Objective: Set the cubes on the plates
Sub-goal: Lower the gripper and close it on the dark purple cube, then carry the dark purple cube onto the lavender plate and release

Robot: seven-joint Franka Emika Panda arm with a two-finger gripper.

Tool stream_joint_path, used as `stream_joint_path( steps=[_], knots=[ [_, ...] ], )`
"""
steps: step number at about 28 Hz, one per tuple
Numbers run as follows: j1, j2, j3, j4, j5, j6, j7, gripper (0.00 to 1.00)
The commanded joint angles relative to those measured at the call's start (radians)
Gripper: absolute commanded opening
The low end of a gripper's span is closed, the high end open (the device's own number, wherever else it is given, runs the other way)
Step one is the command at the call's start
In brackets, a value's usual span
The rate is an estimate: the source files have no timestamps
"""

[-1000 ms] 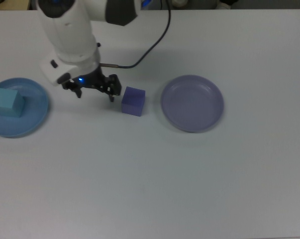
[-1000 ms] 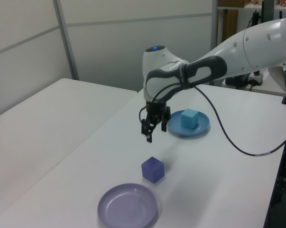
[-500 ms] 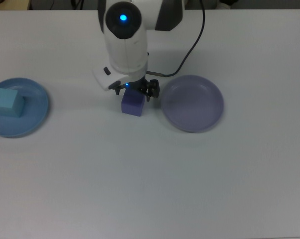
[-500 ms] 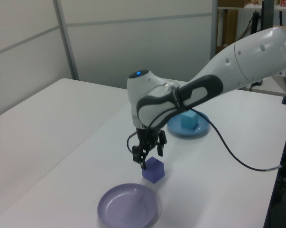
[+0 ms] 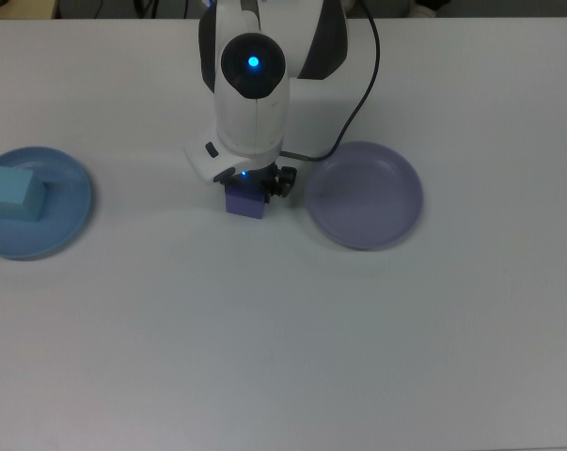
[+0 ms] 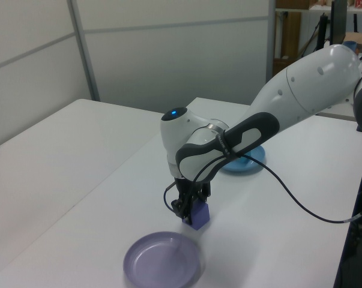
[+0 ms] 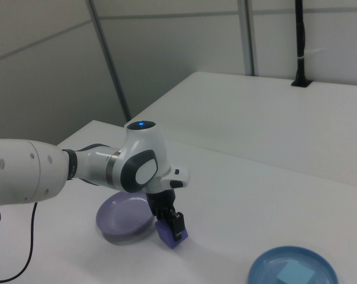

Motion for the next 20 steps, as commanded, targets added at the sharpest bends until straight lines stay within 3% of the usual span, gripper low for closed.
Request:
stream_joint_path(
  steps=[1, 5, 11, 18, 20],
  knots=[
    [0.017, -0.064, 0.015, -0.016, -0.016, 0.011, 0.031, 0.07],
    [0.022, -0.106, 0.078, 0.014, -0.016, -0.026, 0.068, 0.09],
    [0.029, -0.089, 0.171, 0.06, -0.032, -0.041, 0.094, 0.09],
    [0.091, -0.018, 0.185, 0.083, -0.125, -0.029, 0.197, 0.15],
    [0.106, -0.014, 0.185, 0.081, -0.13, -0.029, 0.197, 0.24]
  ],
)
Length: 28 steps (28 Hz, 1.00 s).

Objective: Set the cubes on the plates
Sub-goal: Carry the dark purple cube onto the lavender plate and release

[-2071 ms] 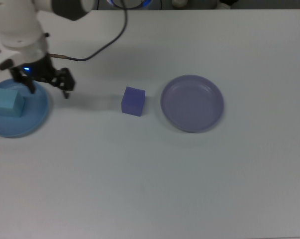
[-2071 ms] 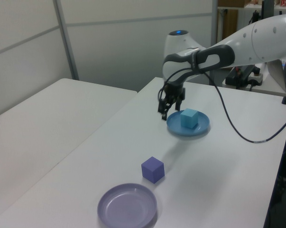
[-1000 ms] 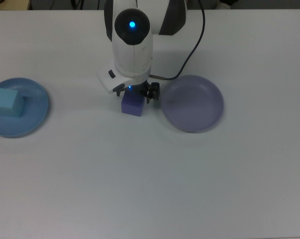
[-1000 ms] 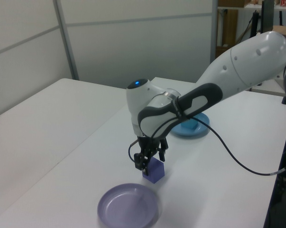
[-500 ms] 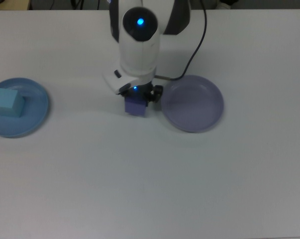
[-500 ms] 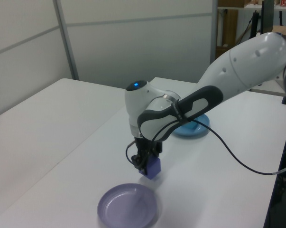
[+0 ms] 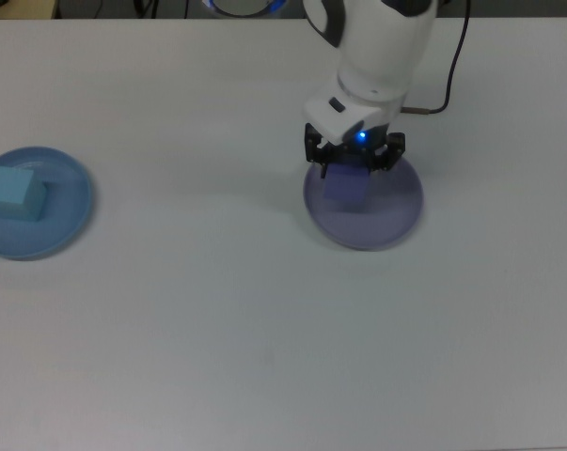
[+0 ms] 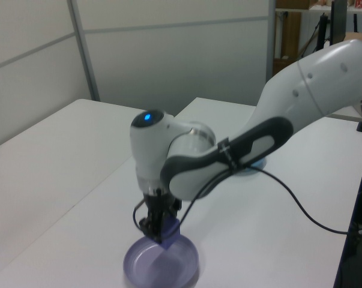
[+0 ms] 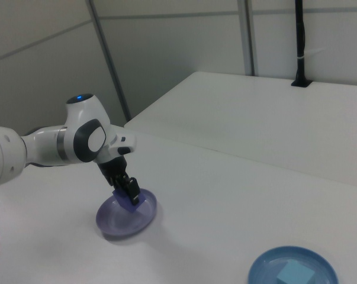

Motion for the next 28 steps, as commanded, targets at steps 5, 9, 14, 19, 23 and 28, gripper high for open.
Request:
stream_joint_path(
  steps=[5, 9, 14, 19, 23, 28],
  knots=[
    [0.031, 0.028, -0.003, 0.023, -0.033, -0.016, 0.035, 1.0],
    [0.031, 0.019, 0.004, 0.025, -0.033, -0.017, 0.035, 1.0],
    [0.03, -0.035, 0.006, 0.025, -0.024, -0.051, 0.038, 1.0],
    [0.007, -0.138, -0.002, 0.026, -0.013, -0.135, 0.03, 1.0],
    [-0.059, -0.224, -0.005, 0.029, -0.01, -0.206, 0.026, 1.0],
    [-0.12, -0.302, -0.023, 0.029, 0.045, -0.286, -0.112, 1.0]
  ],
)
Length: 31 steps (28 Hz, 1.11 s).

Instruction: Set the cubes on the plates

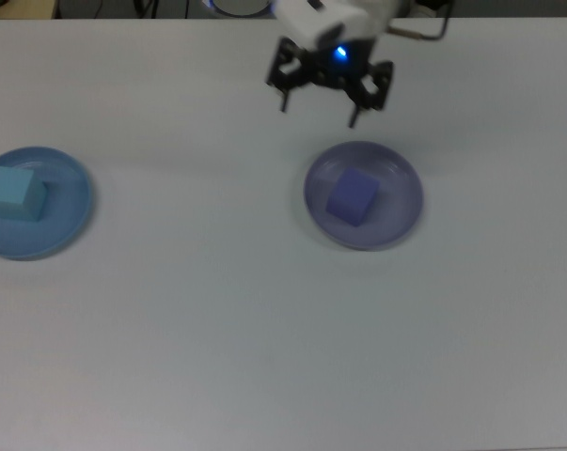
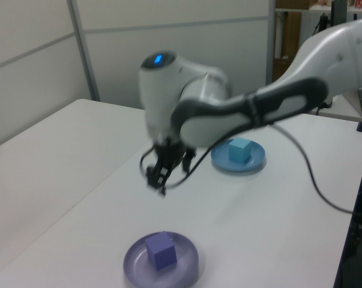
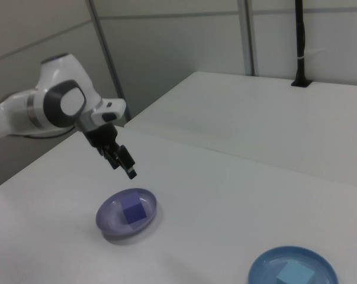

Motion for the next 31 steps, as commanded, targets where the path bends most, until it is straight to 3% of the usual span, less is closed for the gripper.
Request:
stream_joint_path(
  steps=[1, 2, 3, 8, 20, 26, 31],
  knots=[
    [-0.064, -0.097, -0.032, -0.031, 0.076, -0.069, -0.165, 1.0],
    [-0.072, -0.107, -0.05, -0.031, 0.104, -0.076, -0.212, 1.0],
    [-0.074, -0.128, -0.096, -0.031, 0.159, -0.092, -0.299, 1.0],
    [-0.069, -0.168, -0.199, -0.031, 0.243, -0.145, -0.478, 1.0],
    [-0.061, -0.154, -0.202, -0.031, 0.245, -0.138, -0.493, 1.0],
    [-0.006, -0.127, -0.219, -0.031, 0.244, -0.144, -0.504, 1.0],
    [-0.002, -0.121, -0.219, -0.02, 0.242, -0.146, -0.504, 1.0]
  ],
)
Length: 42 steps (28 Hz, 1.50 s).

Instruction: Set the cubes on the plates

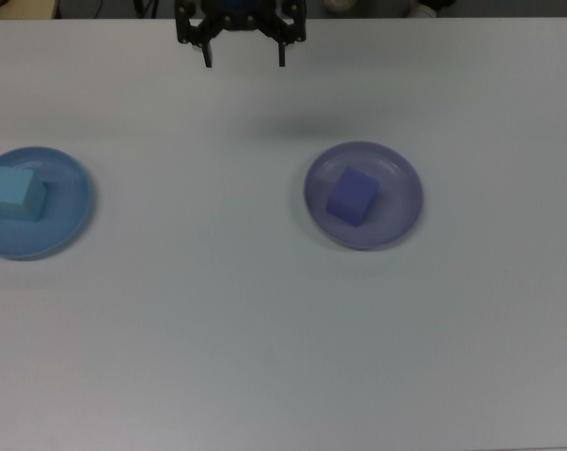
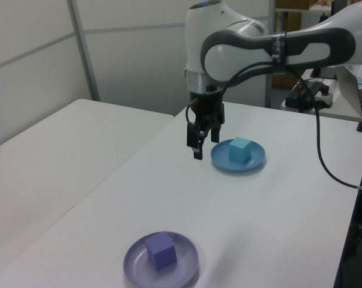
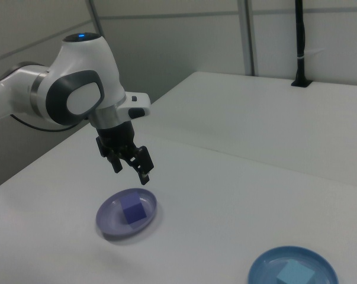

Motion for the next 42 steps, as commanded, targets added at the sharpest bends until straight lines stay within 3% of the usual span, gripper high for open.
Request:
stream_joint_path(
  steps=[1, 9, 32, 39, 42],
  knots=[
    [0.023, 0.004, -0.023, 0.018, 0.014, -0.013, -0.028, 1.0],
    [0.026, 0.031, -0.021, 0.064, 0.016, -0.05, -0.032, 1.0],
    [0.024, 0.029, -0.021, 0.079, -0.01, -0.055, 0.064, 1.0],
    [0.026, 0.029, -0.013, 0.081, -0.088, -0.05, 0.075, 1.0],
    [0.026, 0.031, -0.013, 0.081, -0.088, -0.05, 0.075, 1.0]
  ],
)
